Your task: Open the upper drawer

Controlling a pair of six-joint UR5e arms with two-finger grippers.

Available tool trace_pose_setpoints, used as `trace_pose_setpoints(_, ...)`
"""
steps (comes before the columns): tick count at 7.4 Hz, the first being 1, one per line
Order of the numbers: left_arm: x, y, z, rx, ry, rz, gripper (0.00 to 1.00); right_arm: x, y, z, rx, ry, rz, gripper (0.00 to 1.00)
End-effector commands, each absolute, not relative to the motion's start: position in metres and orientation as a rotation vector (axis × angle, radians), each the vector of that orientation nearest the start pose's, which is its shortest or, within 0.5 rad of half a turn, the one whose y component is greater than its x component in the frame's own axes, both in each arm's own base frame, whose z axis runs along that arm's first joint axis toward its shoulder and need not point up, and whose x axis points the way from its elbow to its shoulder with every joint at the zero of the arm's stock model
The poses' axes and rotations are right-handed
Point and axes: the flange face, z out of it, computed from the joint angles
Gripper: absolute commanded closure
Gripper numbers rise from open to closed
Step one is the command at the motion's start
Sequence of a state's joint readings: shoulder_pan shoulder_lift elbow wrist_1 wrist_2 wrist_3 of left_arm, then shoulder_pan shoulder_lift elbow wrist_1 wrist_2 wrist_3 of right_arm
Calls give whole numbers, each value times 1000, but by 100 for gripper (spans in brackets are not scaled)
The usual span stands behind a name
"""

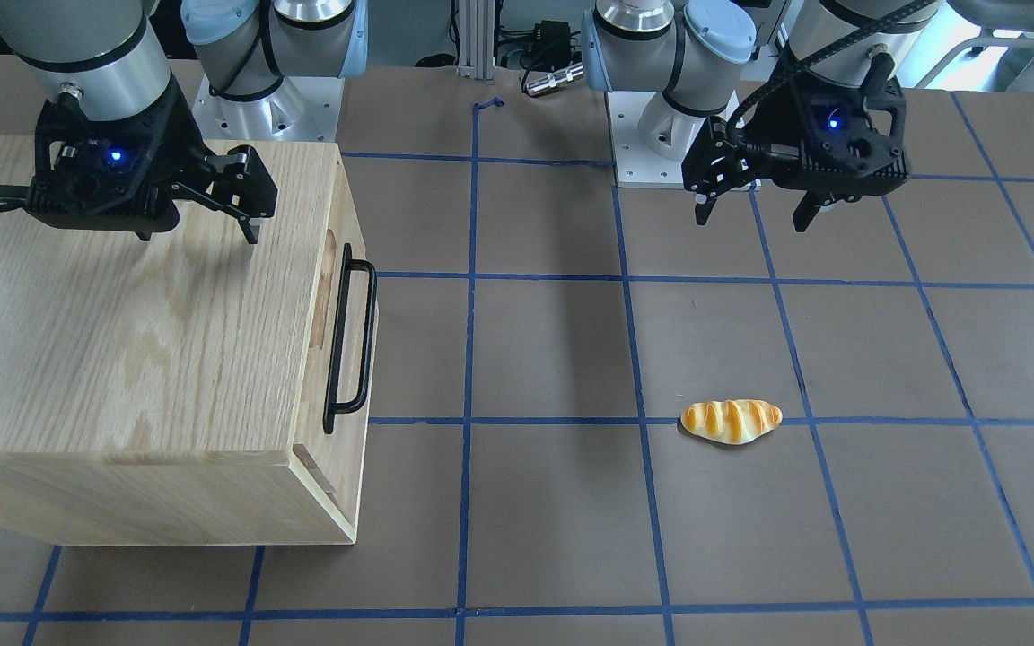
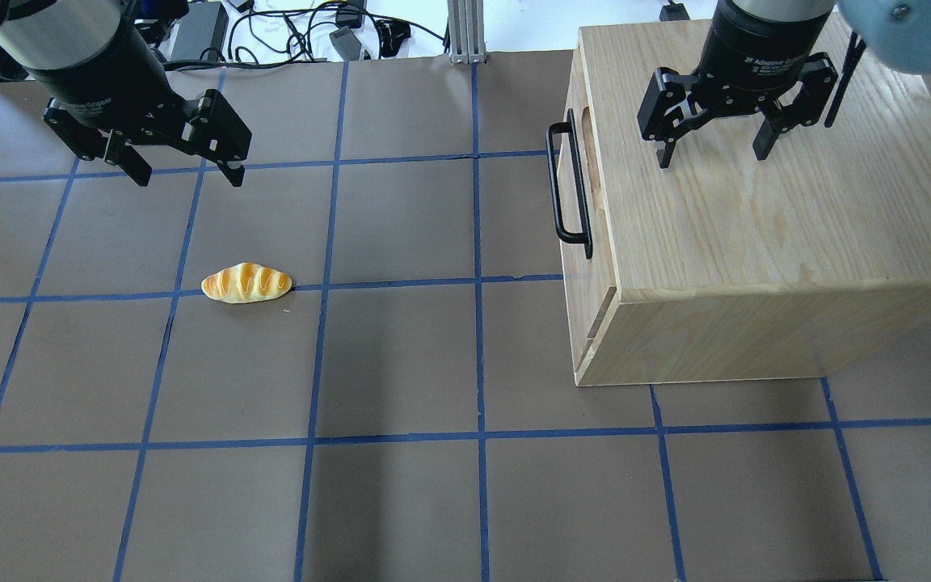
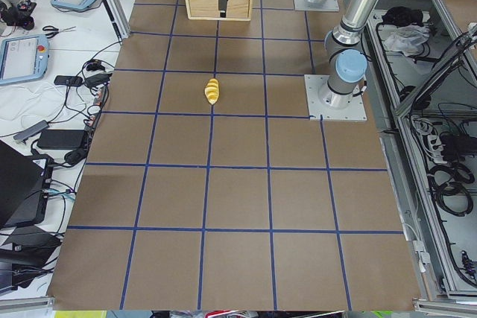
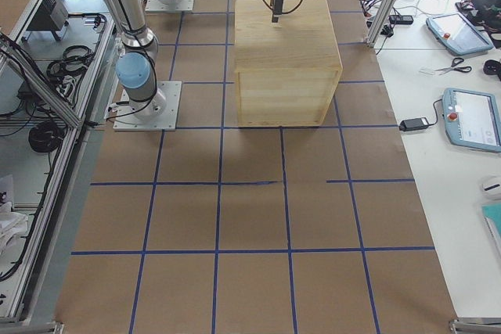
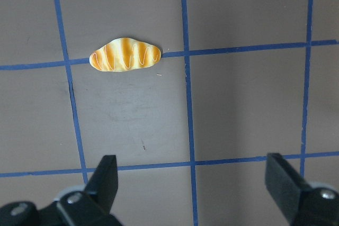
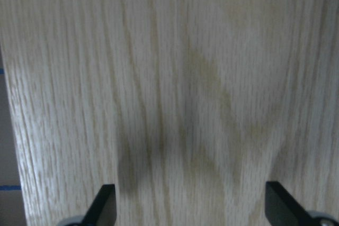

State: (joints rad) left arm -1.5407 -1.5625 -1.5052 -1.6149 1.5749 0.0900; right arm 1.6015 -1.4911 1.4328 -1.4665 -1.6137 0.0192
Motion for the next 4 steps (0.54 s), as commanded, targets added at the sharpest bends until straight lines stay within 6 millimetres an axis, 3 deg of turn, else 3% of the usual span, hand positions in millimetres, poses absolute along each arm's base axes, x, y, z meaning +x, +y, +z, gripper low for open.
trace_pose_setpoints(1,-118,-494,517,98,3126,-42,0,145,-516,505,-19,3185,72,0)
trace_pose_setpoints(4,-118,-493,514,98,3125,-35,0,145,-516,505,-21,3185,72,0)
